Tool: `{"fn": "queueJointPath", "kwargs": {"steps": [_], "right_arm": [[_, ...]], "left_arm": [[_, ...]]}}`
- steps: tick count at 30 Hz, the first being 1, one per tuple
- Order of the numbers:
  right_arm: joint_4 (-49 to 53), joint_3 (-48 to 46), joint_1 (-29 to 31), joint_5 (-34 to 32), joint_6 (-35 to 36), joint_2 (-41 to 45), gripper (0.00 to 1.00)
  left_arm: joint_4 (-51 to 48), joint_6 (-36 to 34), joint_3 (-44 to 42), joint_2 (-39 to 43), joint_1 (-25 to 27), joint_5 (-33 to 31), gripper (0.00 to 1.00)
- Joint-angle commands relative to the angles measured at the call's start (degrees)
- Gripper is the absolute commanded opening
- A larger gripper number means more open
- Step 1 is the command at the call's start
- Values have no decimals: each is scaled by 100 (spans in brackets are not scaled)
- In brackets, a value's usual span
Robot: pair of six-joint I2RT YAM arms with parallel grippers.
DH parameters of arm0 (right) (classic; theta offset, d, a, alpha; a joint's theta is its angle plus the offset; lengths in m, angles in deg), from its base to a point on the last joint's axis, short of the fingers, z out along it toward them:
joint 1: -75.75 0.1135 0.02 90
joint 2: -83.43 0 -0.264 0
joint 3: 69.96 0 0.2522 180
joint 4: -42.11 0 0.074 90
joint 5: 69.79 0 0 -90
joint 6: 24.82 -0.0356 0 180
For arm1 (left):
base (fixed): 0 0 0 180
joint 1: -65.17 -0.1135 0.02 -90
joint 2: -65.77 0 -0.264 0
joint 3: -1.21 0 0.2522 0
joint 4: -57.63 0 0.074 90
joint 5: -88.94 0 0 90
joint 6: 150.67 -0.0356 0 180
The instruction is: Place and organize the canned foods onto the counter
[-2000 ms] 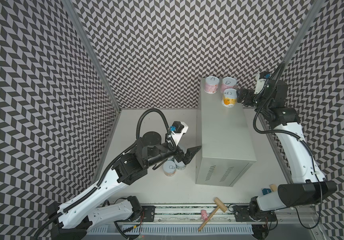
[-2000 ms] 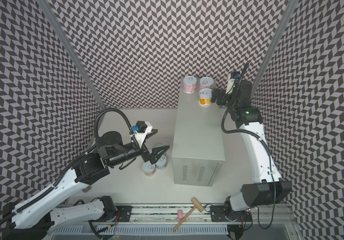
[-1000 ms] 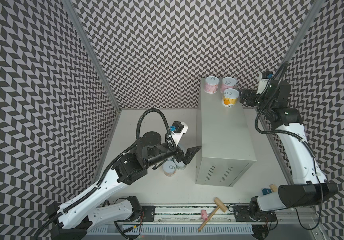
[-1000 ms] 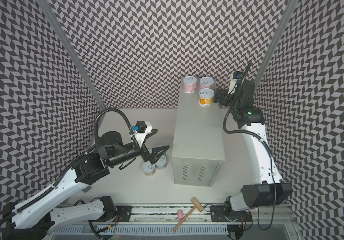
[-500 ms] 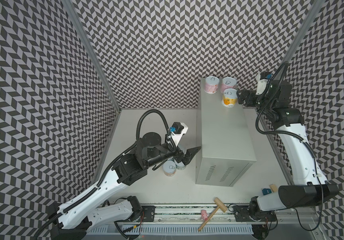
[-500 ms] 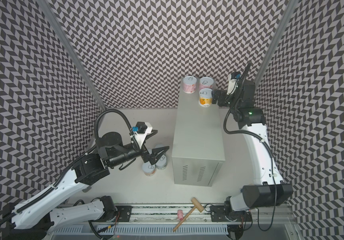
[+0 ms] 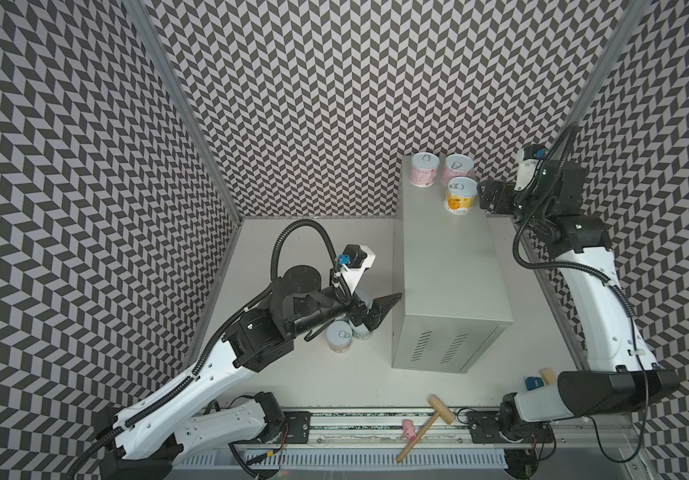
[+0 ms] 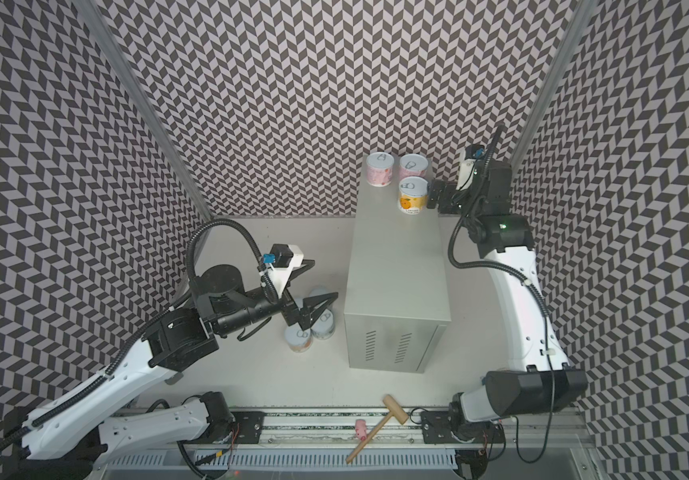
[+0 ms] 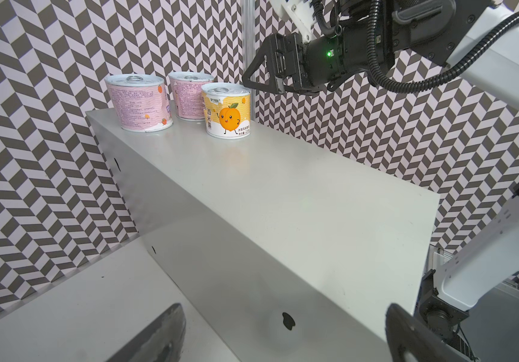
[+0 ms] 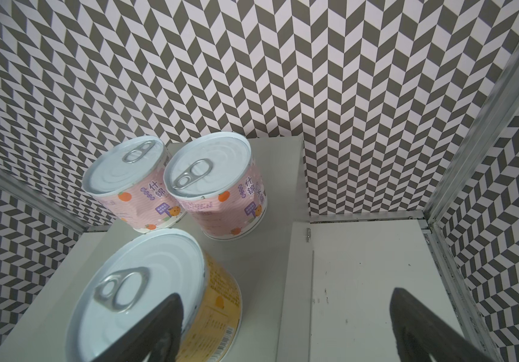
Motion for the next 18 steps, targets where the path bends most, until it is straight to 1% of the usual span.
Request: {"fn": "queueJointPath", "kwargs": {"steps": [1, 7, 13, 18], "right_arm": [[82, 104, -37, -170, 117, 16, 99], [72, 78, -73, -116, 144, 29, 99], [-91, 270, -132, 495, 56, 109, 99], [191, 600, -167, 853, 46, -131, 99]], "left_arm": [[139, -56, -41, 91, 31, -49, 100], [132, -48, -51, 92, 32, -50, 100], [136, -52, -52, 83, 27, -51, 100], [158, -48, -101, 130, 23, -52, 100]]}}
